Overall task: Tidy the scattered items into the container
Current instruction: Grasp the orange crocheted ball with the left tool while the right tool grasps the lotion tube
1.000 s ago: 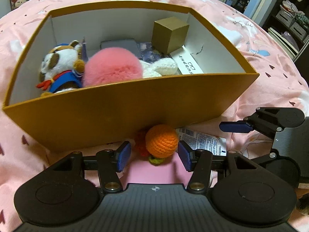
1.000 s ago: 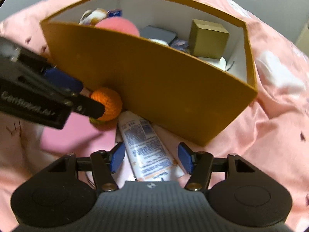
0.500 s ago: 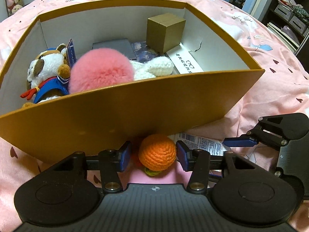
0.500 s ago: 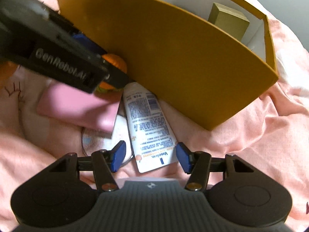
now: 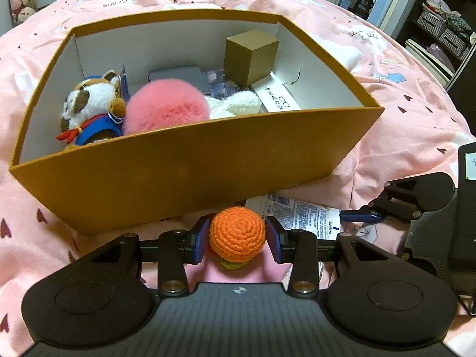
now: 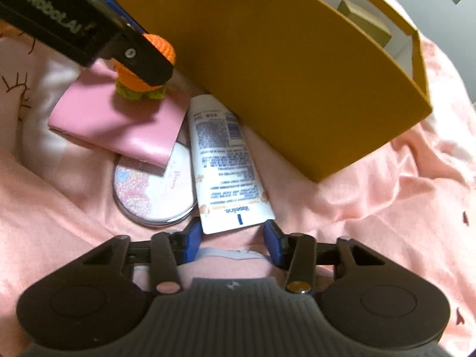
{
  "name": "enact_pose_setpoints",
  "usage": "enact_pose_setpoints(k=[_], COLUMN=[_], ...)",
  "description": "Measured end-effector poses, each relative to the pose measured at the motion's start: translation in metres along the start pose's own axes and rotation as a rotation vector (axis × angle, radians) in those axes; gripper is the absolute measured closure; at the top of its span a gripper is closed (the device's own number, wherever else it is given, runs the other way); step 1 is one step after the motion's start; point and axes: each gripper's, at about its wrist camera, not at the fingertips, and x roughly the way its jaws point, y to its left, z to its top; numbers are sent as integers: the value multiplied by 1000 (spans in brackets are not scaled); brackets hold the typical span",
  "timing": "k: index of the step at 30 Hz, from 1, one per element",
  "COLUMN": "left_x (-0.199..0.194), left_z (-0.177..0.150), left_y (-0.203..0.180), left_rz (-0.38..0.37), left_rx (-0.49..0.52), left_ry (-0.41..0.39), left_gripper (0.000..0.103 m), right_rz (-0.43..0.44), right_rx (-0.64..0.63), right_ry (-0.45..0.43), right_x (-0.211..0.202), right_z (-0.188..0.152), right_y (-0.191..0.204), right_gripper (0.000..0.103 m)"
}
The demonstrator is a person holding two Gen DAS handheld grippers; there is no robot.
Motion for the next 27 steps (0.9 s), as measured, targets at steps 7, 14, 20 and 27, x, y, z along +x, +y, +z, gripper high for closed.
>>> enact_pose_setpoints(k=[7,14,20,27], left_x=[-8,-17,-18,-23], left_z=[-3,-2,-1,-2], left_y=[2,5,7,10], left_rz=[8,5,-2,0], left_rx=[-10,-26,-39,-52], left_ry=[-13,-28,-31,-43], left_gripper=[56,56,56,56], right_rz=[-90,-123,-122,-7], right_rx=[-59,-143,-234,-230], right_ry=[-103,-178,-271,-328], right_x=[-23,-31,-43,-59], right_z=[1,7,17,29], right_y=[7,7,14,19], right_gripper=[74,76,81,96])
